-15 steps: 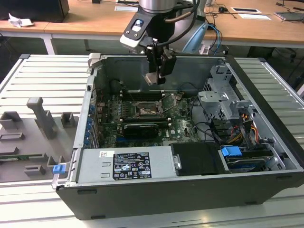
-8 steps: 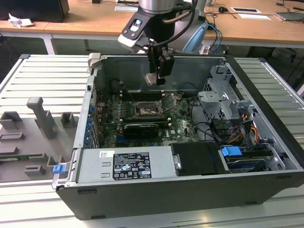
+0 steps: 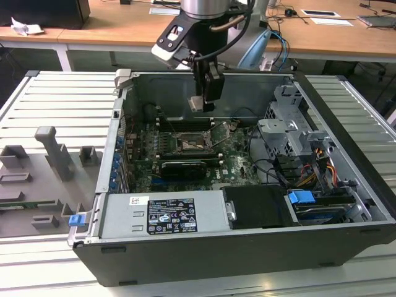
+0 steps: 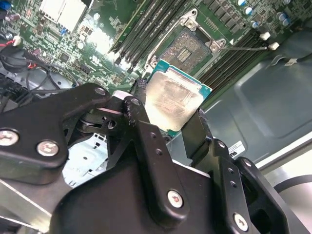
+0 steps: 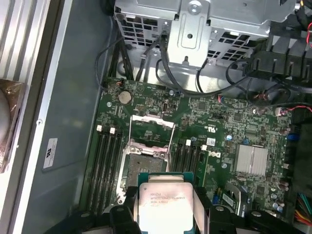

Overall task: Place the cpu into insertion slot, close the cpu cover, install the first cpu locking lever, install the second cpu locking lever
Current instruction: 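Place the cpu into insertion slot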

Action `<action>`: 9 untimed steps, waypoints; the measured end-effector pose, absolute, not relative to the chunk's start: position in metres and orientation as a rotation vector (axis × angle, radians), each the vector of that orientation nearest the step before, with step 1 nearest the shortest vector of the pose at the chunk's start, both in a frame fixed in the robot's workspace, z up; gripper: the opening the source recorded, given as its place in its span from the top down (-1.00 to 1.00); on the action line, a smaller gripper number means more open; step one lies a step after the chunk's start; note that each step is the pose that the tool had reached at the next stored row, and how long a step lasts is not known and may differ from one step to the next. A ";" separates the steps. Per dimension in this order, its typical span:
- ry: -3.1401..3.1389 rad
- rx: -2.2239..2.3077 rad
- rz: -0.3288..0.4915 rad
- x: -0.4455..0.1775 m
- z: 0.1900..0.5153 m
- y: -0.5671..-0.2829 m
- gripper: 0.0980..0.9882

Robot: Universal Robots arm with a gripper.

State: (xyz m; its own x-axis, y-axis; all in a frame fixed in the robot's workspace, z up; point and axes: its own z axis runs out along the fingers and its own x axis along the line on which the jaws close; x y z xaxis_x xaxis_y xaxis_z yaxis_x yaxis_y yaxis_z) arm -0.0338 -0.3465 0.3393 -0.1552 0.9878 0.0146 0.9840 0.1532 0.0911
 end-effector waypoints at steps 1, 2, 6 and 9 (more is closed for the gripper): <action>2.341 2.018 0.122 -0.034 0.339 -0.346 0.01; 2.329 2.031 0.121 -0.034 0.339 -0.346 0.01; 2.294 2.069 0.120 -0.034 0.338 -0.346 0.01; 2.268 2.096 0.119 -0.034 0.338 -0.346 0.01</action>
State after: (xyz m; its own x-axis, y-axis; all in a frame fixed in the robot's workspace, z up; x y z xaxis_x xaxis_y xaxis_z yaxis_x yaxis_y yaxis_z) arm -0.0338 -0.3465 0.3377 -0.0793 0.9967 0.0146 0.9928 0.0776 0.0911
